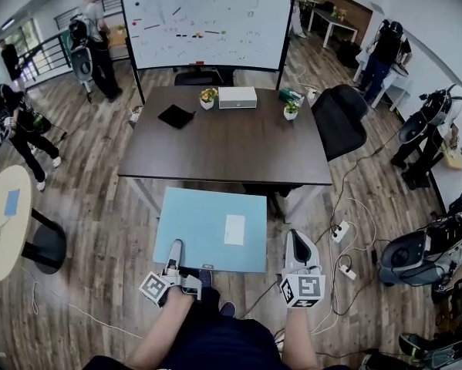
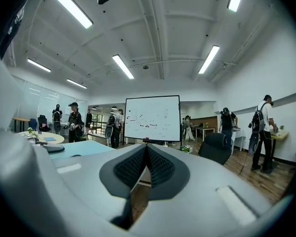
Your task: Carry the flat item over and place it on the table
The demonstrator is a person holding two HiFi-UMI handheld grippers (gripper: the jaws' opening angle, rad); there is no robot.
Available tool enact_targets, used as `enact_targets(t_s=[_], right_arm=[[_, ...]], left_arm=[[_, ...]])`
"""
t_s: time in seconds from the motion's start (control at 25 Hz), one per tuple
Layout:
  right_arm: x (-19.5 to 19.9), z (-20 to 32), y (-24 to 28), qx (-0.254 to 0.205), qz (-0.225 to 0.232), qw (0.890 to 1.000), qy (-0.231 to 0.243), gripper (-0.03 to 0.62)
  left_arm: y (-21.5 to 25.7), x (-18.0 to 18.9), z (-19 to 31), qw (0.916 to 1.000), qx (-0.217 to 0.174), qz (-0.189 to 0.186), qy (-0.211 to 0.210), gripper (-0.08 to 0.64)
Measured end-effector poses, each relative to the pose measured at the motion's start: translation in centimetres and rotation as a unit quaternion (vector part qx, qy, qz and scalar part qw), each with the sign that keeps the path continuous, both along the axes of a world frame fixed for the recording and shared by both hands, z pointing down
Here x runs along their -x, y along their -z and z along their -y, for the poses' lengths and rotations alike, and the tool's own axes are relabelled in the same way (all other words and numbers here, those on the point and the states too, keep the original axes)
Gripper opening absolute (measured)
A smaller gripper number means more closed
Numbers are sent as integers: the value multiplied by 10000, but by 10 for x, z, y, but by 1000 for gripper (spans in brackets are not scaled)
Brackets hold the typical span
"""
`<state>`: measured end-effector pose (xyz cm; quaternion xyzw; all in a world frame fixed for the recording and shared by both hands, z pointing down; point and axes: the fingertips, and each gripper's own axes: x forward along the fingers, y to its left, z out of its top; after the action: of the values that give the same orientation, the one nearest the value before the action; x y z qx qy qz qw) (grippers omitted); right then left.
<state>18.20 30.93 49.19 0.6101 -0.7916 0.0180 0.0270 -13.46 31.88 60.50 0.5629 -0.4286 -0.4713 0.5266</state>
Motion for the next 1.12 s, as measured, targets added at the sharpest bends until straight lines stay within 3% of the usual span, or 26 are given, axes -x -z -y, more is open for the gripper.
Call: enact_targets(t_s=[0.48, 1.12], right_arm=[[-20, 61, -4, 63, -118, 9997, -223, 11], [-4, 205, -4, 138, -29, 9994, -328, 11]], left_arm=[[-5, -20, 73, 9999, -70, -109, -38, 256], [-16, -4, 222, 9998, 59, -180, -83, 256]])
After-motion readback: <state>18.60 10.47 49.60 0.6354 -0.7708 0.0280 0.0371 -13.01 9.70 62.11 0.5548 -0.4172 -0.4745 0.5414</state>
